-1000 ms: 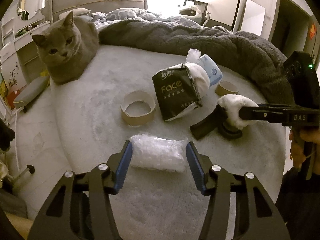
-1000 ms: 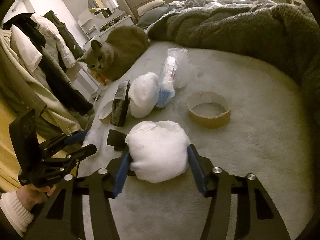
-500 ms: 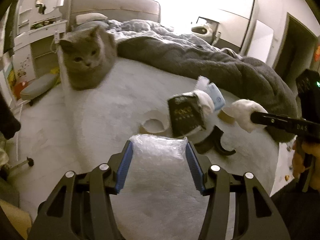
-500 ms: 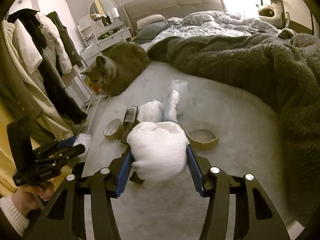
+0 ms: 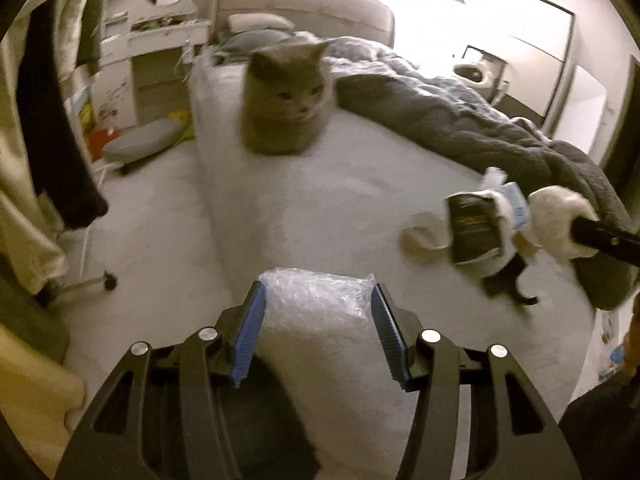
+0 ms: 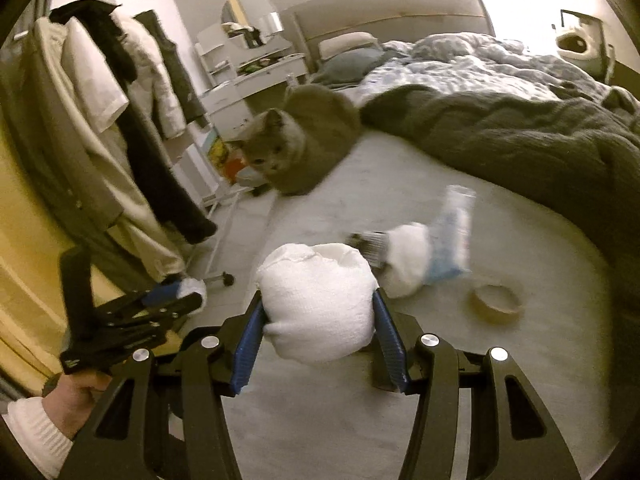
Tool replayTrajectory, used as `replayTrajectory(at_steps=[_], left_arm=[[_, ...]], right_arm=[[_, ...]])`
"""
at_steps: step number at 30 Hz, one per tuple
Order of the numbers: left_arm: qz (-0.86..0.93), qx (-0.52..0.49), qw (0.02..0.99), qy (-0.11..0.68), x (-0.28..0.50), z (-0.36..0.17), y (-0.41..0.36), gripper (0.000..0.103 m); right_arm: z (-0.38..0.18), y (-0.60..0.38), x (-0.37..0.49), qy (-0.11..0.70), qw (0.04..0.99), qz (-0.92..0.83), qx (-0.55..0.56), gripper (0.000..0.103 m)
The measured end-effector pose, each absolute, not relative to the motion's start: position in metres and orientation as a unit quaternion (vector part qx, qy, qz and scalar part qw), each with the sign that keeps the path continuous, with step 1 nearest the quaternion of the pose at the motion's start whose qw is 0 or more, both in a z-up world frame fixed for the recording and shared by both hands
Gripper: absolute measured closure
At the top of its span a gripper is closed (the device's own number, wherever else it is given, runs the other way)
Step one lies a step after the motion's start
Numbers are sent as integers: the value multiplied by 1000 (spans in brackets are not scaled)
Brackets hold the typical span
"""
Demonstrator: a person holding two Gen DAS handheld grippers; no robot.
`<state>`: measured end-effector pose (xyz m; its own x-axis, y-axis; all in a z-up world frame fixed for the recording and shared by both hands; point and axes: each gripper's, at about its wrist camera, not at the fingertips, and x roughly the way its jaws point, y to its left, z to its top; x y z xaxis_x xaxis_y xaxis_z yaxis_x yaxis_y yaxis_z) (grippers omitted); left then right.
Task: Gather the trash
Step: 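Carry the packet in the left tool while the right tool carries the tissue ball over the bin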
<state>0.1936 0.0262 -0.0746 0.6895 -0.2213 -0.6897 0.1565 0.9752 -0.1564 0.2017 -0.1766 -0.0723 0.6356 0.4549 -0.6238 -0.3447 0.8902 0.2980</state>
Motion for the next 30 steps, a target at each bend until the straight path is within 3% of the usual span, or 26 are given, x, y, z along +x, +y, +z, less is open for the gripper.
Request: replayTrajectory(at_steps=[13, 21, 30], left_arm=[[-27, -44, 893, 447, 190, -122, 100, 46], [-6, -55, 848, 527, 183, -174, 133, 46], [-9, -130, 799, 586, 164, -212, 169, 44]], right_arm=[[-77, -79, 204, 384, 879, 283, 29, 49], [-86, -26, 201, 402, 859, 318, 4, 49], [-115, 23, 202, 439, 834, 334, -29, 49]])
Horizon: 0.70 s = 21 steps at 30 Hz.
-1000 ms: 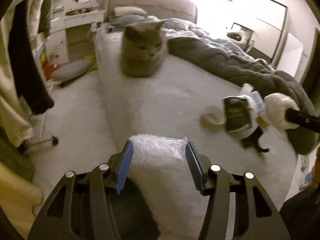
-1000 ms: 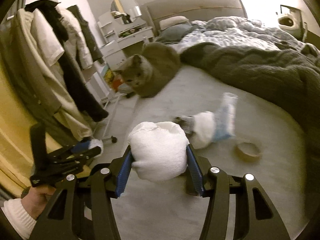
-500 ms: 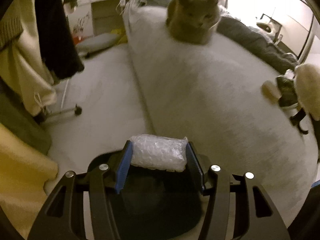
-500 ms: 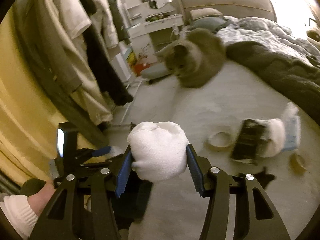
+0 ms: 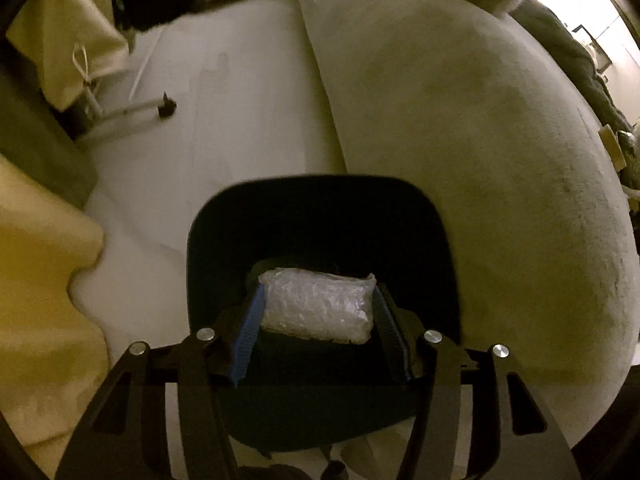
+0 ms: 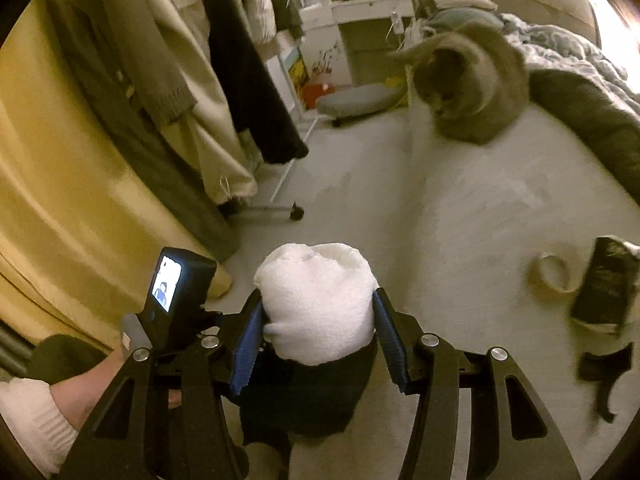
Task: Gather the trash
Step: 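Carry the packet in the left tool while the right tool carries the tissue ball over the bin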
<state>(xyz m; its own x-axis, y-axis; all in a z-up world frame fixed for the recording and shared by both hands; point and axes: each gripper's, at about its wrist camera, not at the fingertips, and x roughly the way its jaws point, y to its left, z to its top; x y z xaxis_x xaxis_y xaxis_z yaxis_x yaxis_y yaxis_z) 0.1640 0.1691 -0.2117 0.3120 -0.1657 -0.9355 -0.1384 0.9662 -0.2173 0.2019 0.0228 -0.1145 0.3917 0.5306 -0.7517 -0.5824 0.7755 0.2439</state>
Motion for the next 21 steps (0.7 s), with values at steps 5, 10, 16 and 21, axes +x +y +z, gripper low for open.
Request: replayTrajectory(at_steps=[5, 10, 16, 21], left_arm=[[-21, -136, 798, 587, 151, -212, 179, 33], [-18, -134, 806, 577, 146, -208, 194, 26], [-7, -122, 826, 550, 136, -186, 213, 28], [4, -116, 840, 531, 128, -172, 226, 41]], right_arm=[[-131, 44, 206, 461, 820, 336, -42, 49], [-147, 60, 208, 480, 810, 332, -53, 49], [-166, 81, 208, 500, 797, 329, -73, 49], [-183, 96, 208, 518, 785, 328, -88, 49]])
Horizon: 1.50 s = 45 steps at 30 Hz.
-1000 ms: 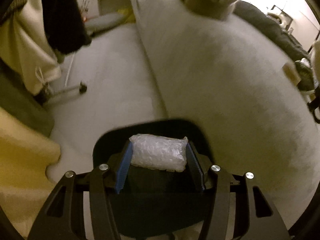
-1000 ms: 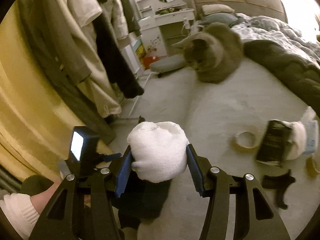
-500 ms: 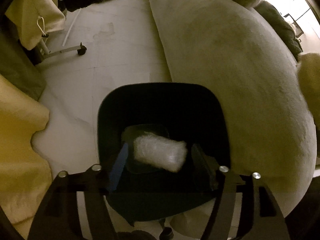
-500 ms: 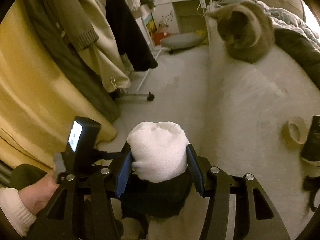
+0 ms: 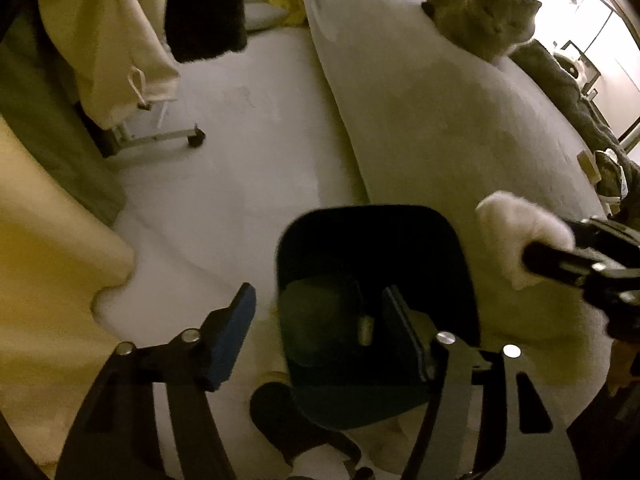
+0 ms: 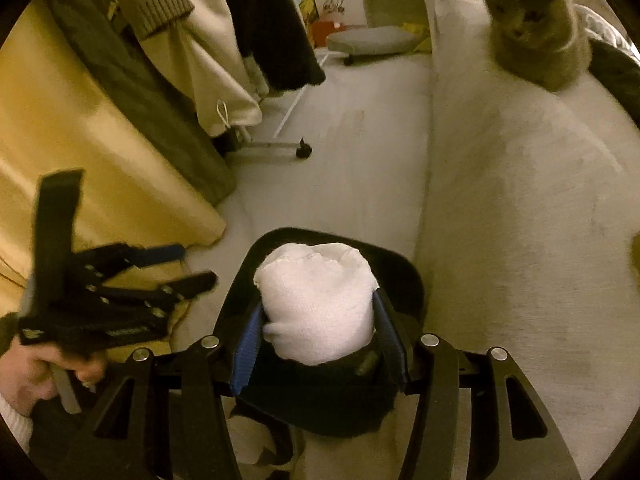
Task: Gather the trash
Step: 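Carry the packet in the left tool while the right tool carries the tissue ball over the bin, then open the left tool over the bin while the right tool opens to drop the tissue ball, then move the right tool back over the bed toward the black plastic piece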
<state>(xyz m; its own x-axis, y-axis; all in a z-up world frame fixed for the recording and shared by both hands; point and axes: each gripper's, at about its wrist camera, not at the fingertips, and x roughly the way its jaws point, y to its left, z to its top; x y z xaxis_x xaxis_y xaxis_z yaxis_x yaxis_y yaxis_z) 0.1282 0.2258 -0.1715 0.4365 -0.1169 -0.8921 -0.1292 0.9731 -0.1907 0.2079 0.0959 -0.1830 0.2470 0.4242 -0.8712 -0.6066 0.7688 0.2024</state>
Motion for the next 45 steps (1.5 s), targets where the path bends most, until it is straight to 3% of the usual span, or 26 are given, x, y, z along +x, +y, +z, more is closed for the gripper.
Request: replayTrajectory(at_steps=[12, 16, 21, 25, 33, 45], left_arm=[[16, -111, 890, 442, 117, -114, 251, 56], [17, -118, 900, 420, 118, -99, 254, 57], [12, -108, 913, 393, 116, -81, 250, 57], [4, -109, 920, 377, 114, -71, 248, 57], [1, -111, 932, 344, 110, -51, 244, 55], [-24, -108, 948, 300, 119, -22, 219, 52]], right_arm=[[-229, 127, 202, 556, 755, 321, -134, 49], [-245, 135, 197, 563, 746, 320, -155, 49], [-257, 146, 196, 565, 744, 315, -170, 29], [-265, 147, 195, 572, 738, 316, -170, 24], [-245, 148, 200, 548, 756, 327, -149, 22], [-172, 122, 197, 447, 816, 343, -129, 22]])
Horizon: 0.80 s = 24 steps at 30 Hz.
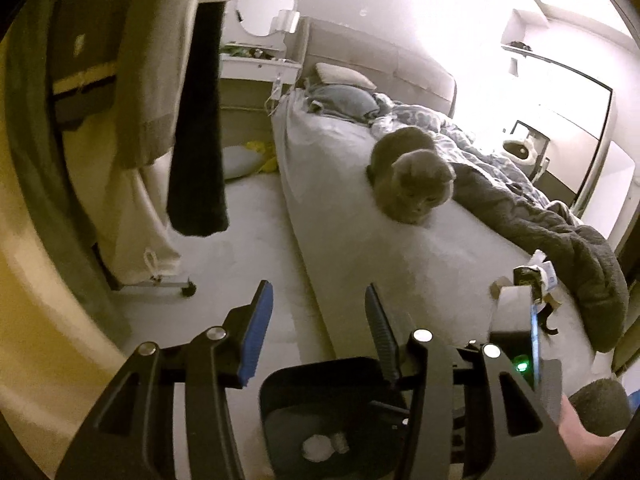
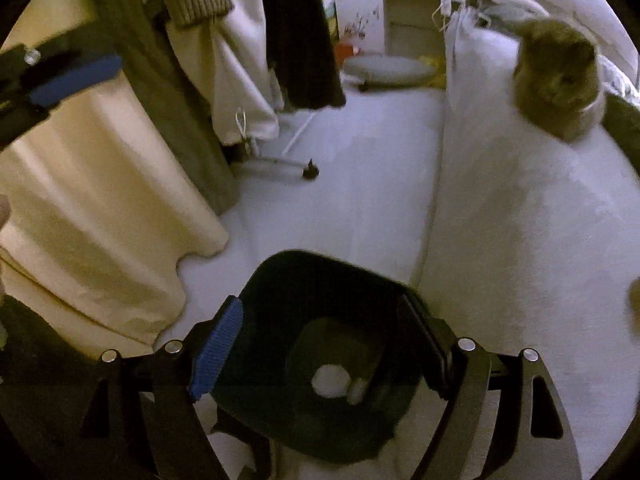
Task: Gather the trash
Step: 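Move the right tool back over the bed toward the black plastic piece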
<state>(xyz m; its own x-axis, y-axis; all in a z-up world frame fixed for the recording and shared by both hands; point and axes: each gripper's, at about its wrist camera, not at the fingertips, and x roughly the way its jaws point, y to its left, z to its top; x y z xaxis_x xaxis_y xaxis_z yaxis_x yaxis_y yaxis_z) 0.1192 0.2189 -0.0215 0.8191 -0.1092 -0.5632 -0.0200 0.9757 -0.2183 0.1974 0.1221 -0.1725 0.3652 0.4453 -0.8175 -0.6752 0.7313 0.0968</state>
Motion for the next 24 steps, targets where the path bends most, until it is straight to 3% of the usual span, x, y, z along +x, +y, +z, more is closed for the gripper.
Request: replayTrajectory(at_steps=[7, 24], left_arm=[[-64, -102, 952, 280, 131, -4, 180, 47], [-172, -85, 939, 286, 168, 4, 57, 48]], right_arm=[[-139, 64, 198, 414, 845, 317, -114, 22], [-112, -77, 200, 391, 888, 224, -93, 22]])
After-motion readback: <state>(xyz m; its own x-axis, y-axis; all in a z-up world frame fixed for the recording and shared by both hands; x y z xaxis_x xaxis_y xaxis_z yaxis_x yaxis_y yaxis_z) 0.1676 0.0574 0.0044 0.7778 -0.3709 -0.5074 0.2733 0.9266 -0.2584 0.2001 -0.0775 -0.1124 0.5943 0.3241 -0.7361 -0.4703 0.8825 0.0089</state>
